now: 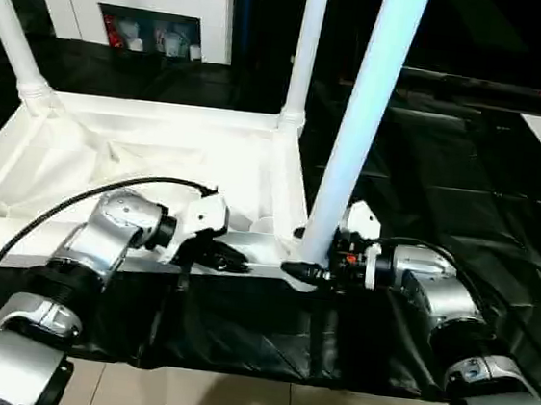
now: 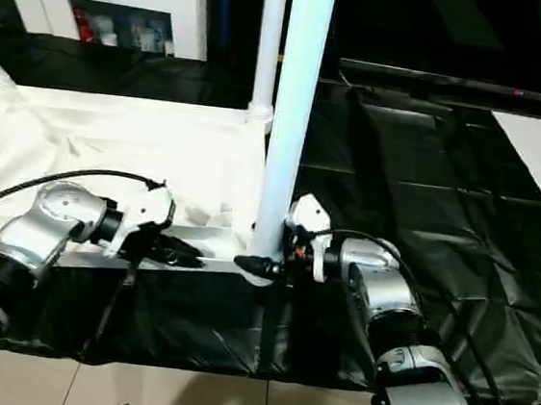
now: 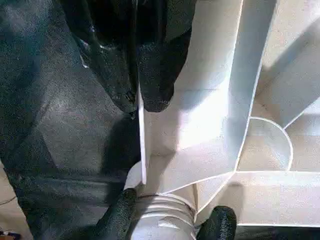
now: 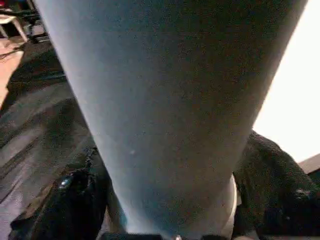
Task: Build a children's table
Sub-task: Rotate leg to tighten
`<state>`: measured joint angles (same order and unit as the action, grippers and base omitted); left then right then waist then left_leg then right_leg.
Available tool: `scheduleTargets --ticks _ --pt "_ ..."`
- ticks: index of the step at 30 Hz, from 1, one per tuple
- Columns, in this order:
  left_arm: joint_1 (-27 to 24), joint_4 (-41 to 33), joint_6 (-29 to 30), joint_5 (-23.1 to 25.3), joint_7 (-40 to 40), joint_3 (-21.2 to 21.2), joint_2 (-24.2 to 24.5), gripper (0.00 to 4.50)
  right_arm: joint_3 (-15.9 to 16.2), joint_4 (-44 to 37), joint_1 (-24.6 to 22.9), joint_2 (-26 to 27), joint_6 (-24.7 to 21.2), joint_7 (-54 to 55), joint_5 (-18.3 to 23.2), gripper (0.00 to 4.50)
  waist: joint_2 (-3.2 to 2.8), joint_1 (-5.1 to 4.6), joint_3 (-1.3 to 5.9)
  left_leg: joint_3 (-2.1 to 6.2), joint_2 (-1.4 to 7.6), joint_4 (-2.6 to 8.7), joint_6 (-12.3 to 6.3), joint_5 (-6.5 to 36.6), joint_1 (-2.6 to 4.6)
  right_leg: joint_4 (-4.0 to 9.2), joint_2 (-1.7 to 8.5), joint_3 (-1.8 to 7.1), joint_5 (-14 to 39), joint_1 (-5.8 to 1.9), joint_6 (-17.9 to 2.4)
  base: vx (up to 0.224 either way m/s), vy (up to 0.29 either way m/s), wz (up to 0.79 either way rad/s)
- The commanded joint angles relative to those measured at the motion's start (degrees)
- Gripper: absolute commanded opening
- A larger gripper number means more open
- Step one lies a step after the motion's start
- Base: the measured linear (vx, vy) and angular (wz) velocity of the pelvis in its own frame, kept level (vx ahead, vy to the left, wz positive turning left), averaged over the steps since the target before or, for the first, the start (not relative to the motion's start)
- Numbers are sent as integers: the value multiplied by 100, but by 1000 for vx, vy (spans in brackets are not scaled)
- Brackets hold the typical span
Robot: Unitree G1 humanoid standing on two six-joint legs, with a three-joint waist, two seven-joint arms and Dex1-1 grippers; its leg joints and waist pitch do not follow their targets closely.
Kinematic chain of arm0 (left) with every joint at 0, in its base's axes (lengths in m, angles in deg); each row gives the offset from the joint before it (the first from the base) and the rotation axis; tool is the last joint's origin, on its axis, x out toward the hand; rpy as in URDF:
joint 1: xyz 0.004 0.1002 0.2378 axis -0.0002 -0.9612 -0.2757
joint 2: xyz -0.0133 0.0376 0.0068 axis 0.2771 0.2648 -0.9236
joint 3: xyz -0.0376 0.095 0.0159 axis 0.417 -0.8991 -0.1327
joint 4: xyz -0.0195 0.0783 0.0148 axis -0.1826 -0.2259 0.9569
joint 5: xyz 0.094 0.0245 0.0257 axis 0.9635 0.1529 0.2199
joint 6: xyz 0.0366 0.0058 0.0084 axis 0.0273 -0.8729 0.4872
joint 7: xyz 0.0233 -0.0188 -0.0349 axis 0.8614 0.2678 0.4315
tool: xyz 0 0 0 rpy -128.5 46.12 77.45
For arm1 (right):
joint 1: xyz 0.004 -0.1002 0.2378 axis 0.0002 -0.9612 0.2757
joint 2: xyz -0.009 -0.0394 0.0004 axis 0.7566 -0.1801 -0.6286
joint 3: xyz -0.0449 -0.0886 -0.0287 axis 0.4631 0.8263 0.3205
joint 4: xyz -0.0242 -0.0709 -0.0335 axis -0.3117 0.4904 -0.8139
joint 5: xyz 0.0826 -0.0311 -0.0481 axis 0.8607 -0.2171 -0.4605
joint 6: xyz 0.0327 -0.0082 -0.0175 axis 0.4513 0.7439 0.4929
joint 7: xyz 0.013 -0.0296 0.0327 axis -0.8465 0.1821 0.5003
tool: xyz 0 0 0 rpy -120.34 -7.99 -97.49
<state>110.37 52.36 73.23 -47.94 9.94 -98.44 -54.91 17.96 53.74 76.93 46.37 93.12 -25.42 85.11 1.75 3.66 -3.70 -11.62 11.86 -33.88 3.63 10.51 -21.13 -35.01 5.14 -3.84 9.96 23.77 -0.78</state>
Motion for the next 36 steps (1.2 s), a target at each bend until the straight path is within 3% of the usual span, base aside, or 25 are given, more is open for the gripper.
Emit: scheduleTargets --ticks 1,6,9,10,12,13,15,18,22,23,25,28,32,33,34,36 --pt "-14 -107 -49 -57 170 -65 72 0 37 -17 -14 -4 -99 -86 19 328 16 14 418 58 206 399 -210 1100 82 342 319 257 1135 -290 -1484 0 0 0" --pt "-52 -107 -24 -55 77 -40 62 0 82 -100 -160 81 -153 -12 51 285 -17 14 413 57 201 400 -209 1091 86 345 317 259 1100 -289 -1499 0 0 0" --pt "-4 -47 79 140 -479 -56 -98 0 -128 -145 -272 303 -71 871 13 275 -7 -1 401 60 206 415 -136 1151 99 364 323 271 1175 -265 -1448 0 0 0" --pt "81 24 241 266 -940 -45 -277 0 -277 -72 -307 498 -52 1789 -100 273 -76 -35 390 72 191 436 -7 1315 107 398 323 277 1361 -258 -1402 0 0 0" --pt "135 47 367 321 -1205 -42 -425 0 -382 -36 -333 642 -59 2351 -144 272 -32 -66 380 100 170 449 129 1651 147 465 331 268 1947 -238 -1235 0 0 0" --pt "162 37 465 340 -1373 -46 -554 0 -477 -28 -358 776 -82 2739 -135 271 -55 -77 372 118 166 457 186 1737 151 496 341 267 2232 -228 -1136 0 0 0" --pt "197 -7 662 334 -1647 -50 -811 0 -662 -9 -385 1054 -209 3396 -64 271 -45 -99 373 126 170 467 217 1796 140 514 334 272 2309 -225 -1051 0 0 0" --pt "253 -47 829 323 -2009 -59 -1172 0 -798 33 -374 1431 -307 4107 -18 270 -96 -136 382 123 160 472 225 1896 142 525 306 269 2103 -210 -1077 0 0 0" --pt "303 -9 807 371 -2307 -172 -1562 0 -679 -148 -396 1823 -198 4764 -207 270 -134 -170 391 119 125 454 134 1896 118 535 293 261 1996 -235 -1086 0 0 0" --pt "302 -4 806 371 -2315 -170 -1566 0 -678 -159 -400 1831 -170 4777 -209 326 -131 -168 397 120 123 449 113 1870 115 531 295 259 1979 -240 -1086 0 0 0" --pt "295 47 646 422 -2229 -196 -1505 0 -671 -234 -424 1752 -117 4694 -235 340 -198 -174 400 123 128 454 74 1848 107 529 280 257 1811 -242 -1116 0 0 0" --pt "287 83 510 444 -2140 -197 -1432 0 -701 -323 -450 1649 -115 4526 -194 357 -186 -166 409 114 127 447 -1 1784 99 510 283 259 1651 -259 -1167 0 0 0" --pt "283 130 373 445 -1998 -133 -1190 0 -601 -791 -657 1101 -235 3914 -229 389 -177 -137 422 104 137 430 -117 1562 91 471 268 257 1276 -283 -1247 0 0 0" --pt "265 130 292 437 -1919 -122 -1122 0 -570 -942 -740 913 -235 3741 -223 395 -96 -141 435 93 136 419 -168 1426 64 448 273 259 1116 -308 -1275 0 0 0" --pt "263 141 280 442 -1938 -111 -1108 0 -580 -1015 -775 862 -285 3657 -171 395 -118 -123 438 99 136 415 -193 1354 59 424 284 260 1059 -317 -1293 0 0 0" --pt "255 191 145 446 -1919 -87 -1037 0 -637 -1251 -886 618 -391 3372 -24 395 -70 -106 447 93 129 398 -279 1143 46 412 280 257 915 -347 -1313 0 0 0"
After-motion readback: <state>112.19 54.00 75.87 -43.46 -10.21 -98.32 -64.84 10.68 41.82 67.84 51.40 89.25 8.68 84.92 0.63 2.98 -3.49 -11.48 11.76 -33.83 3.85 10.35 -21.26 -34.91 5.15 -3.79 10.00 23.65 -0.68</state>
